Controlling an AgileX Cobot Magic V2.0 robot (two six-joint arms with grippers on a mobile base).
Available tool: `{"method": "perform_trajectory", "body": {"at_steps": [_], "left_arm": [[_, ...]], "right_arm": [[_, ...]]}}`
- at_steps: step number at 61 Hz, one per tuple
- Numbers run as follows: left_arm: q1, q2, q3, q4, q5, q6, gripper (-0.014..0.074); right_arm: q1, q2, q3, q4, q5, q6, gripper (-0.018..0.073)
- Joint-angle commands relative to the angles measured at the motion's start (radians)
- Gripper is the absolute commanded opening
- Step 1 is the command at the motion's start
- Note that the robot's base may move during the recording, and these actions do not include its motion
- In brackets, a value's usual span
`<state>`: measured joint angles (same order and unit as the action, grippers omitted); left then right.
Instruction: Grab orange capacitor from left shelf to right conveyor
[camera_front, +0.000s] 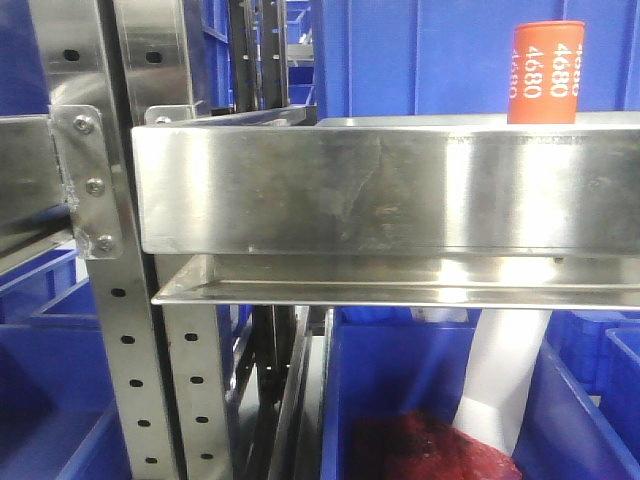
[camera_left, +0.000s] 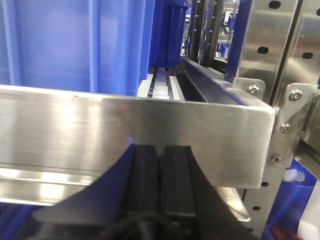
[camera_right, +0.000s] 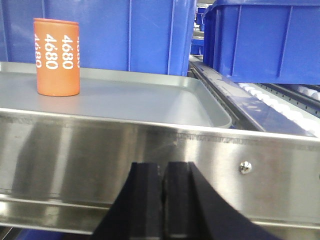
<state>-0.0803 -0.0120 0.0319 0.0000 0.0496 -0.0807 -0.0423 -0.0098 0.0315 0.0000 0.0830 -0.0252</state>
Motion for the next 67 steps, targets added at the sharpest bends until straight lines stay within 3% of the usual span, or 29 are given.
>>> {"method": "perform_trajectory", "body": {"at_steps": [1,47,67], "left_arm": [[0.001,-0.019,-0.005,0.000,-0.088,-0.001,-0.0105],[0.001,-0.019,-0.005,0.000,-0.088,-0.001,-0.0105],[0.001,-0.019,-0.005,0.000,-0.088,-0.001,-0.0105]], "right_arm": [[-0.004,-0.021,0.002,0.000,-0.092,-0.008,0.0036],[-0.004,-0.021,0.002,0.000,-0.092,-0.008,0.0036],[-0.004,-0.021,0.002,0.000,-0.166,-0.008,0.0036]]}}
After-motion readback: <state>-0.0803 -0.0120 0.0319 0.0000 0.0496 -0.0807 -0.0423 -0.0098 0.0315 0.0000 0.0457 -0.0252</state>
